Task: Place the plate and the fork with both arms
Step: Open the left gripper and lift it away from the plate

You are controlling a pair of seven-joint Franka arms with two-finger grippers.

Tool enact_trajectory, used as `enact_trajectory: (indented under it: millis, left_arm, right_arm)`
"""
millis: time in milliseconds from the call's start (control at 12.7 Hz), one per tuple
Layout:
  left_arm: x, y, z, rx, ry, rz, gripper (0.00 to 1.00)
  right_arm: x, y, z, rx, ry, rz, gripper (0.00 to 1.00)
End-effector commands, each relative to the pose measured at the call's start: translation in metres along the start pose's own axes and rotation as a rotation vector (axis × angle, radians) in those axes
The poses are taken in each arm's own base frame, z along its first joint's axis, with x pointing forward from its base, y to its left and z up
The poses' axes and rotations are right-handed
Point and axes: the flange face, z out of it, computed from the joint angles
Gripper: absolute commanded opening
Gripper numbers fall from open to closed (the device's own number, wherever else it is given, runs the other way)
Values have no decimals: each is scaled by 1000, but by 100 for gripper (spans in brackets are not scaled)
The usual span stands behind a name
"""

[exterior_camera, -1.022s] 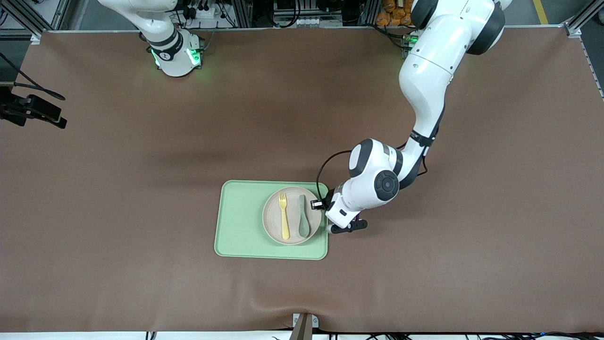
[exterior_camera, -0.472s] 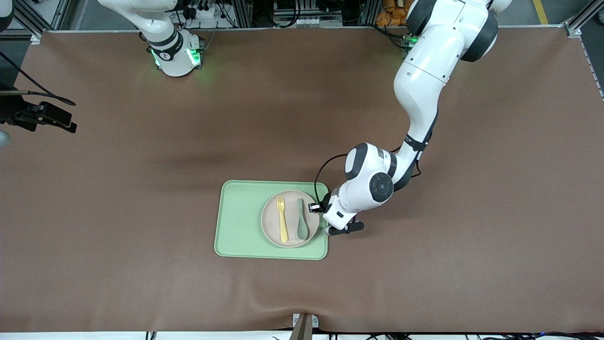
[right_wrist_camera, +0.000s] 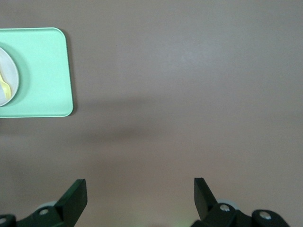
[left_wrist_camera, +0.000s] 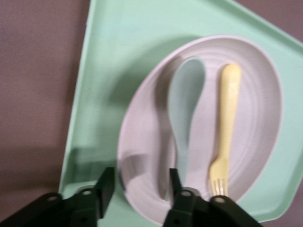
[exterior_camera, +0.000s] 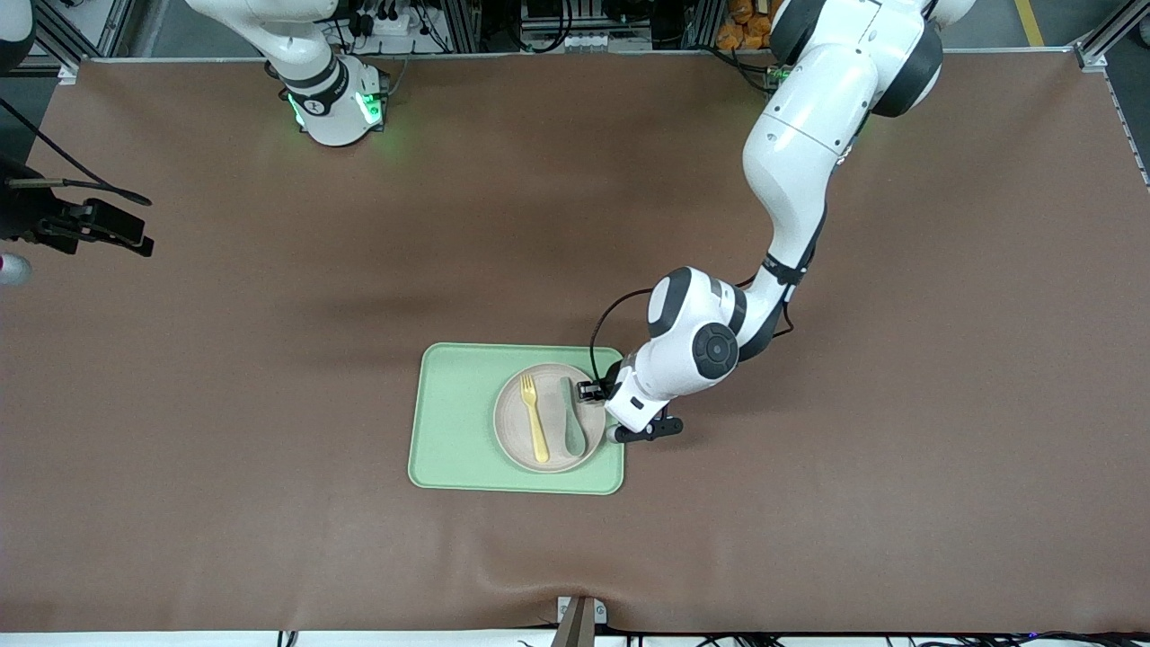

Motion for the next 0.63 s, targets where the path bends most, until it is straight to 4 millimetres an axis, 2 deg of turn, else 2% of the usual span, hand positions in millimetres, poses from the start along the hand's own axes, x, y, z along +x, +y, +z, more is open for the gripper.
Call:
enact_trajectory:
  millis: [0, 157, 314, 472, 550]
  left_arm:
    - [1, 19, -46, -27, 28, -23, 100]
    - [-3, 28, -100, -4, -15, -10, 100]
    - [3, 22, -189, 76, -31, -24, 100]
    - [-6, 15, -263, 208, -13, 26, 100]
    - [-8, 2, -299, 269, -15, 25, 100]
  right_arm:
    - [6, -10, -3, 55, 6, -4, 100]
    - [6, -31, 0, 52, 2, -40, 100]
    - [13, -48, 9, 46, -6, -39, 100]
    - [22, -60, 15, 81, 18, -28, 100]
    - [29, -74, 23, 98, 27, -43, 100]
